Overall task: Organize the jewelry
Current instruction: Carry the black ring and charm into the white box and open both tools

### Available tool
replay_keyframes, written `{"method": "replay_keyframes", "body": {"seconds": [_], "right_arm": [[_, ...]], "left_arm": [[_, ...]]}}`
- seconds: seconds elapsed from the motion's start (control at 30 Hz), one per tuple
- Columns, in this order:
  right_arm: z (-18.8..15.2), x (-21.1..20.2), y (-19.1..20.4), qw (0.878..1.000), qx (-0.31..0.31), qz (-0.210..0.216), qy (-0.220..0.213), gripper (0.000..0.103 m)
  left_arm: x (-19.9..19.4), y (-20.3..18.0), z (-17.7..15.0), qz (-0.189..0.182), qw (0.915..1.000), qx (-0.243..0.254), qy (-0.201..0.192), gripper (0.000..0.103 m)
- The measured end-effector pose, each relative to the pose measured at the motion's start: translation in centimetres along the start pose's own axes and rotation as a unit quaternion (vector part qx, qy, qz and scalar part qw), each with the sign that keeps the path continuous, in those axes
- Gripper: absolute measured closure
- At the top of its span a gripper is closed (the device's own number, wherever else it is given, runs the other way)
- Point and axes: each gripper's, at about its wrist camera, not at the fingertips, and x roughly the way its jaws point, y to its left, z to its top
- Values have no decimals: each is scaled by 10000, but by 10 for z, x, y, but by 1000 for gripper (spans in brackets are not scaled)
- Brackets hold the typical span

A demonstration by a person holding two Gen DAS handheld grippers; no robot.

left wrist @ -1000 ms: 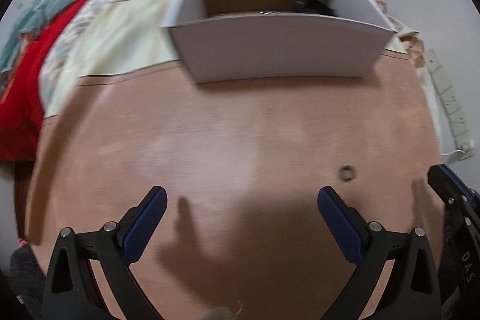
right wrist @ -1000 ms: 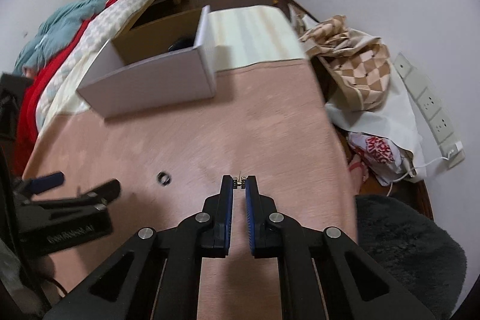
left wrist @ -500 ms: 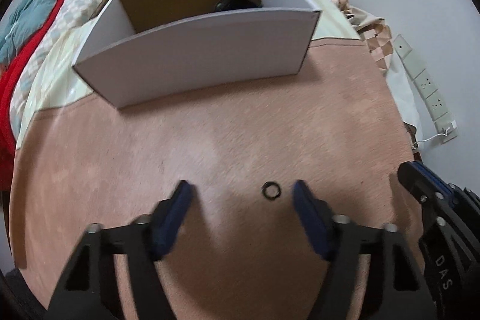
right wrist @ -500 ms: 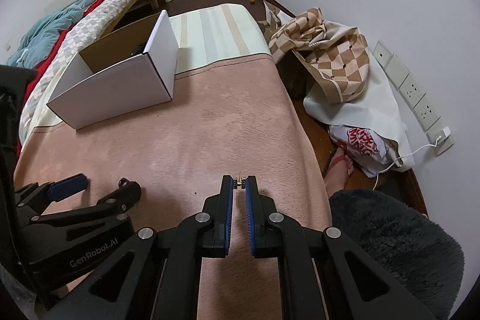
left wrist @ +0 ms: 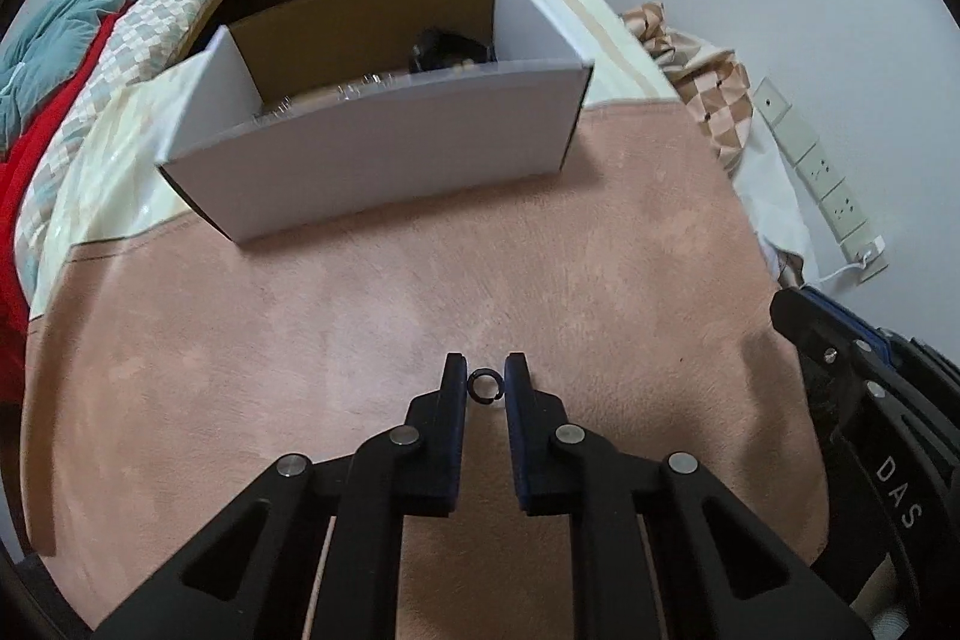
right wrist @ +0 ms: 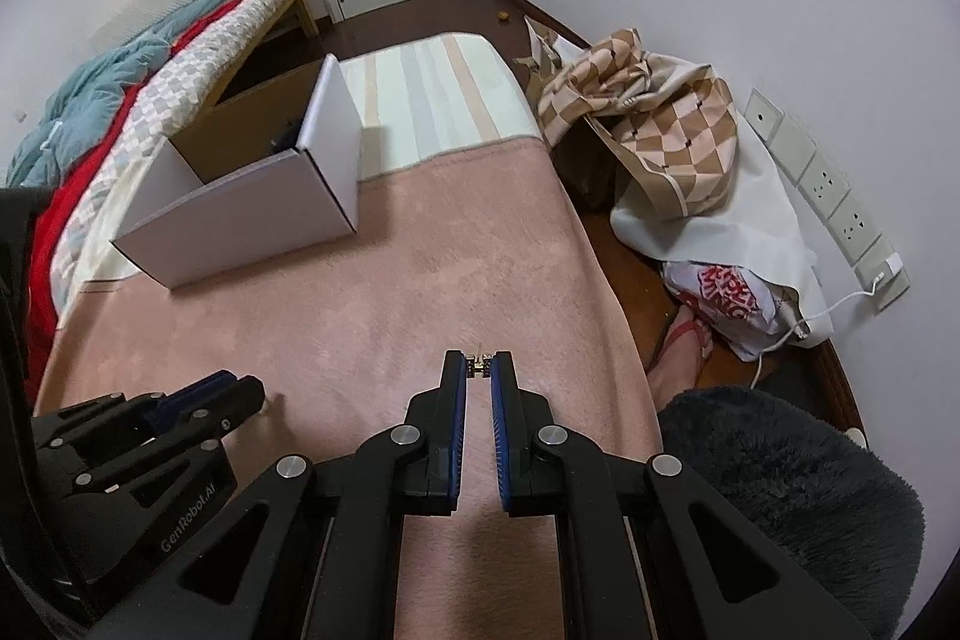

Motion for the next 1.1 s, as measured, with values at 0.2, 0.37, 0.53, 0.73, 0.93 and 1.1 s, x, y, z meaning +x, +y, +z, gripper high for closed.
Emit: {"method": "replay_keyframes", "body": {"seconds": [0.2,0.37,0.53,0.73,0.93,1.1], "right_arm": [[26,-20,19,9991,-71,354,-209,94],[74,-27,47,9948,-153,940,-363,94],[125,0,83,9896,-413,1362,-182,94],[156,47,105,9885,-637,1344,273,94],[171,77,112,9847,-741,1294,898,85],[176,69,98,9862,-491,1349,830,56]], "left_arm": [[-39,26,35,-155,9987,-300,-379,93],[-52,59,81,-224,9964,-598,-557,93],[-39,97,125,-170,9953,-809,-505,93],[-16,120,160,-181,9955,-893,-257,93],[-7,126,173,-150,9943,-1057,-46,83],[-15,129,175,96,9943,-1040,-189,31]]}}
